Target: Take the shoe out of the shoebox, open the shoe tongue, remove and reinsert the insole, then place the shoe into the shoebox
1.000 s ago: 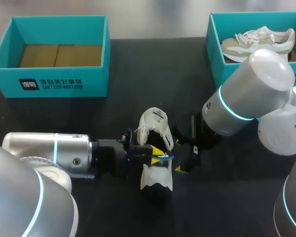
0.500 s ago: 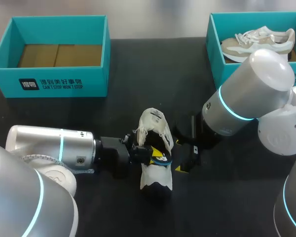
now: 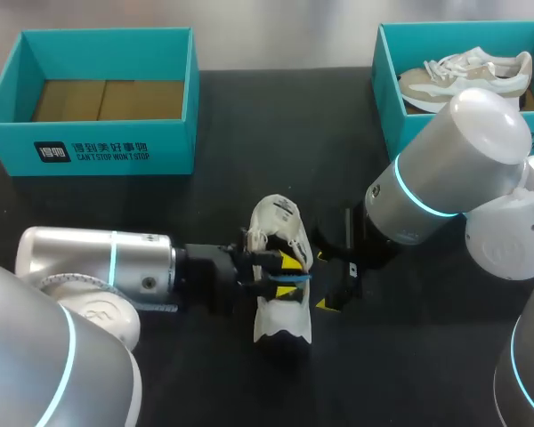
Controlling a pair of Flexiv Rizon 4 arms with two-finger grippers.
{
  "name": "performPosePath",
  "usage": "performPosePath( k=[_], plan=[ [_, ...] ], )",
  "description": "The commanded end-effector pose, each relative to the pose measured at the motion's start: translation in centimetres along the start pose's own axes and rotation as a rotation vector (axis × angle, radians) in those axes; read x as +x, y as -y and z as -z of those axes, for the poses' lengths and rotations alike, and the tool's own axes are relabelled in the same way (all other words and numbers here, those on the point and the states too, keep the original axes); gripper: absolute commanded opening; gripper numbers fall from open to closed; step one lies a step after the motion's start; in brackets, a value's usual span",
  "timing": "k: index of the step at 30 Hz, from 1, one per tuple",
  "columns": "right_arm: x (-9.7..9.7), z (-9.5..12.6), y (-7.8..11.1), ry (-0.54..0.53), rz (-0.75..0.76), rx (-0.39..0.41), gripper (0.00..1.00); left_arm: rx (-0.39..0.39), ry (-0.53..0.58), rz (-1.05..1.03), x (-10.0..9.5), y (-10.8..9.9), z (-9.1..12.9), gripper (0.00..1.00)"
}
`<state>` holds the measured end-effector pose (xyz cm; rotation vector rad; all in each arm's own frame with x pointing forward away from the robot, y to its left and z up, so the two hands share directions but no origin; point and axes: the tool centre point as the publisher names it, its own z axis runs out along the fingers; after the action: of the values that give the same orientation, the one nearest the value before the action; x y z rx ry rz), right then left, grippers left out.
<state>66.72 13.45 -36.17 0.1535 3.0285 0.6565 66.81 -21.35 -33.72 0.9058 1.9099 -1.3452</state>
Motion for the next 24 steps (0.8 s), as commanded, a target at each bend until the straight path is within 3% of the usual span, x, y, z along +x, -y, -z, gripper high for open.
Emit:
performPosePath(
  k=[1,10,14,20,22,24],
  plan=[
    [0.1,-0.1,0.1,0.002,0.0,-0.001,1.0,0.025,0.016,0.029,0.0,0.3,1.0,0.48],
    [0.1,-0.1,0.1,0.002,0.0,-0.001,1.0,0.05,0.022,0.118,-0.8,1.5,1.0,0.33],
    [0.1,-0.1,0.1,0.002,0.0,-0.001,1.0,0.051,0.009,0.161,-1.0,2.0,0.8,0.16],
    [0.1,-0.1,0.1,0.002,0.0,-0.001,1.0,0.035,-0.041,0.185,-0.9,1.9,0.2,0.14],
    [0.1,-0.1,0.1,0.002,0.0,-0.001,1.0,0.047,-0.058,0.175,-0.7,1.9,0.0,0.0],
    [0.1,-0.1,0.1,0.002,0.0,-0.001,1.0,0.054,-0.069,0.147,-0.3,1.6,0.0,0.0]
  ],
)
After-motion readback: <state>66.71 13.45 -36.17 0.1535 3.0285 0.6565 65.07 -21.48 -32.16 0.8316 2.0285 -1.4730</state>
